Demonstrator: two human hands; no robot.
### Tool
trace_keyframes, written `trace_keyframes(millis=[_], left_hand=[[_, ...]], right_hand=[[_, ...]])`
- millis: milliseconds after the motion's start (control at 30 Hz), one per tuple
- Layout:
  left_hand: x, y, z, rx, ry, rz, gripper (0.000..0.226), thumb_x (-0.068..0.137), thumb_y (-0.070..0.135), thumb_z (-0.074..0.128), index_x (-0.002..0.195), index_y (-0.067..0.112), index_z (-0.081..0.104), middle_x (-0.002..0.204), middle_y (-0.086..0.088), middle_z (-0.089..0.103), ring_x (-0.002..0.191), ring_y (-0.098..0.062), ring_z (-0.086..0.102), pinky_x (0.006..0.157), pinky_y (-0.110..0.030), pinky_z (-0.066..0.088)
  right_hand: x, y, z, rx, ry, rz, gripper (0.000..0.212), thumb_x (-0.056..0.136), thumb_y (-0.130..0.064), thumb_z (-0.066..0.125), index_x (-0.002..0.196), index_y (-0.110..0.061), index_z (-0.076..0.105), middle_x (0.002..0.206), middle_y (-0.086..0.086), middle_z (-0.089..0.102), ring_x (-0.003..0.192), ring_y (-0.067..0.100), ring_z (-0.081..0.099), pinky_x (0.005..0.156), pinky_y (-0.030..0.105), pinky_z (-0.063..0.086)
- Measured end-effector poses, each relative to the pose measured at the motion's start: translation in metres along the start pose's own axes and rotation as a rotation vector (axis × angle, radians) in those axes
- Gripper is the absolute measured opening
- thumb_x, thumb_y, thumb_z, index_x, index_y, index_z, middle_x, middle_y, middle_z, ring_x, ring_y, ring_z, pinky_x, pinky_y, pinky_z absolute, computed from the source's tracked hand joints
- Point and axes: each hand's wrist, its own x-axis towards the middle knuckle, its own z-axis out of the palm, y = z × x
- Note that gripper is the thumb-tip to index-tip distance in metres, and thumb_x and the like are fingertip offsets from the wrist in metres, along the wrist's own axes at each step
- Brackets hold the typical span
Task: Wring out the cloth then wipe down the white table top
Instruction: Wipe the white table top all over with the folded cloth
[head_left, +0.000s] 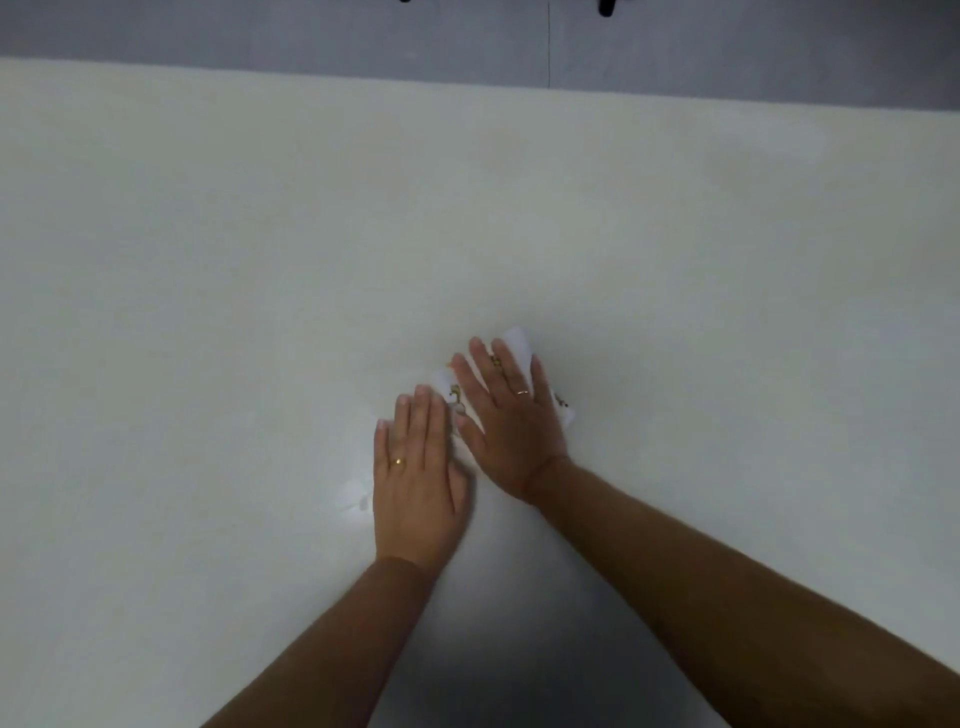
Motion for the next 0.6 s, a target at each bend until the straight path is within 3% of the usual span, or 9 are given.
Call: trace_keyframes(millis=[67,100,167,233,300,367,433,533,600], left_hand=[[0.037,0.004,-0.005,0.008,0.034,0.033,0.063,0.086,0.027,0.030,0.143,0.000,0.036,0.152,-0.019,0.032,0.142,-0.033,0.026,0.117,-0.046,0.011],[0.056,0.006,-0.006,0.015,0.045,0.044,0.063,0.088,0.029,0.030,0.144,0.001,0.035,0.153,-0.019,0.031,0.143,-0.034,0.025,0.117,-0.045,0.010],[0.087,0.005,-0.002,0.044,0.037,0.059,0.063,0.093,0.033,0.030,0.148,0.004,0.025,0.157,-0.015,0.021,0.146,-0.029,0.016,0.119,-0.040,0.001],[0.104,-0.001,0.008,0.103,0.002,0.076,0.063,0.097,0.035,0.029,0.151,0.007,0.014,0.160,-0.011,0.011,0.148,-0.024,0.005,0.119,-0.037,-0.006],[0.108,-0.006,0.015,0.148,-0.017,0.083,0.064,0.097,0.038,0.023,0.152,0.008,0.011,0.161,-0.010,0.008,0.148,-0.023,0.002,0.120,-0.038,-0.005],[0.108,-0.007,0.018,0.150,-0.009,0.081,0.066,0.094,0.040,0.019,0.152,0.007,0.014,0.160,-0.010,0.011,0.148,-0.023,0.004,0.121,-0.039,0.000],[0.107,-0.007,0.018,0.160,-0.018,0.090,0.067,0.093,0.040,0.017,0.151,0.008,0.013,0.160,-0.009,0.011,0.148,-0.022,0.004,0.121,-0.039,0.001],[0.107,-0.007,0.016,0.160,-0.027,0.091,0.068,0.093,0.041,0.021,0.152,0.008,0.013,0.160,-0.010,0.009,0.148,-0.022,0.003,0.121,-0.039,0.000],[0.108,-0.006,0.015,0.151,-0.029,0.085,0.068,0.092,0.039,0.024,0.152,0.008,0.015,0.160,-0.010,0.011,0.148,-0.023,0.005,0.120,-0.038,-0.001]], right_hand=[[0.005,0.038,-0.004,-0.058,-0.008,-0.096,0.056,0.093,-0.042,0.031,0.146,-0.022,0.032,0.154,0.004,0.028,0.143,0.026,0.024,0.114,0.054,0.019],[0.010,0.057,-0.007,-0.078,-0.023,-0.043,0.057,0.094,-0.042,0.028,0.148,-0.024,0.025,0.157,0.003,0.022,0.145,0.026,0.018,0.115,0.053,0.013],[0.025,0.086,-0.010,-0.024,-0.024,0.242,0.057,0.097,-0.041,0.028,0.150,-0.026,0.012,0.160,0.001,0.008,0.147,0.022,0.005,0.116,0.049,0.001],[0.039,0.088,-0.010,0.055,0.053,0.537,0.059,0.098,-0.040,0.030,0.151,-0.025,0.009,0.160,0.000,0.003,0.147,0.019,0.001,0.116,0.048,-0.002],[0.051,0.064,-0.006,0.075,0.078,0.681,0.061,0.098,-0.041,0.029,0.151,-0.024,0.006,0.160,0.002,0.002,0.147,0.021,0.001,0.115,0.050,-0.003],[0.054,0.034,-0.001,0.041,0.068,0.567,0.062,0.096,-0.043,0.026,0.151,-0.021,0.005,0.160,0.005,0.003,0.147,0.025,0.001,0.115,0.052,-0.004],[0.049,0.026,-0.001,0.013,0.008,0.318,0.062,0.094,-0.044,0.023,0.151,-0.021,0.010,0.160,0.004,0.007,0.147,0.025,0.004,0.115,0.052,0.000],[0.050,0.070,-0.013,-0.007,-0.013,-0.007,0.060,0.094,-0.043,0.027,0.149,-0.022,0.021,0.158,0.003,0.017,0.146,0.024,0.014,0.116,0.053,0.012],[0.060,0.102,-0.020,-0.022,-0.015,0.046,0.058,0.096,-0.039,0.035,0.149,-0.023,0.020,0.158,0.003,0.015,0.146,0.023,0.012,0.117,0.052,0.009]])
